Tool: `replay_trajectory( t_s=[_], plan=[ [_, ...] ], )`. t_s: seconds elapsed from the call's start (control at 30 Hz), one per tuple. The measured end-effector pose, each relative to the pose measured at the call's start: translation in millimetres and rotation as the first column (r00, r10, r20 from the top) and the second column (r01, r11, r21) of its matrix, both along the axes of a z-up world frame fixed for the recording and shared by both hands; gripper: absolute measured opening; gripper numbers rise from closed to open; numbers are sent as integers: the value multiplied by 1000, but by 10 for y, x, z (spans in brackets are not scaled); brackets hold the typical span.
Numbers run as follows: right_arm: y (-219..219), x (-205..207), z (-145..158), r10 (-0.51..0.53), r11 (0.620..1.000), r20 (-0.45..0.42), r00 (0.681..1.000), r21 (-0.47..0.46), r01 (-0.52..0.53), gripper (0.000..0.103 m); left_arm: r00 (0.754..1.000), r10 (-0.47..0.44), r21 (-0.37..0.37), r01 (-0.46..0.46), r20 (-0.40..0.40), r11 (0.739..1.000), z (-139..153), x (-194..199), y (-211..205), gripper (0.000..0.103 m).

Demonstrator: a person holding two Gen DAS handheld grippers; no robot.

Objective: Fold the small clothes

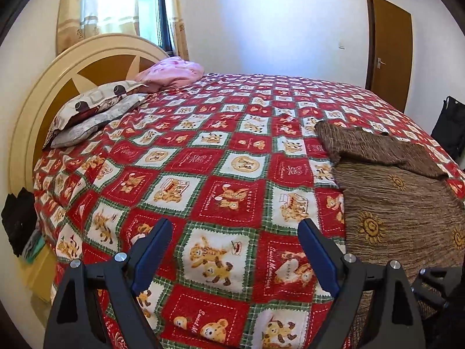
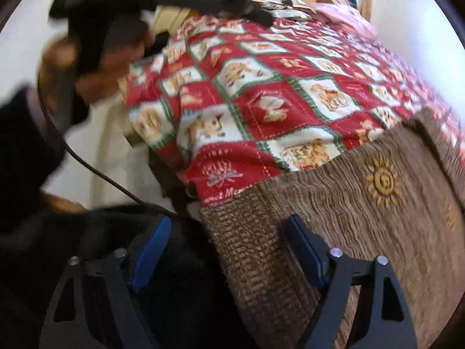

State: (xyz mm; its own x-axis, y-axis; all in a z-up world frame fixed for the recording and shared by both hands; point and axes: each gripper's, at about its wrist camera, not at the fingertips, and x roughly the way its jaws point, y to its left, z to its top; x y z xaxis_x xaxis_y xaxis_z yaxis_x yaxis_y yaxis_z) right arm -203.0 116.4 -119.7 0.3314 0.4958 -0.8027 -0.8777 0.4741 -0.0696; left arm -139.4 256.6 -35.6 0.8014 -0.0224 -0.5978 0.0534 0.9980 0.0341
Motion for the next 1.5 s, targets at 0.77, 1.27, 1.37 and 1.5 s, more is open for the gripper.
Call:
replay_trajectory(
  t_s=[0.77,1.27,1.37,1.5],
  plan=[
    [-1242,1083,213,-112,799,-622,775,408,442,8,730,-680,163,680,-62,715,-259,-55,-1154,88],
    [-1016,1167,429,42,829,-594,803,470,304,8,406,-896,150,911,-181,383,-421,-25,-1637,88],
    [-1045,1200,368,39,820,-612,790,472,325,8,398,-897,137,916,-193,377,-515,-42,-1694,84],
    [-1163,1244,341,28,801,-620,784,483,354,10,382,-907,-14,921,-180,390,-574,32,-1667,40]
  ],
)
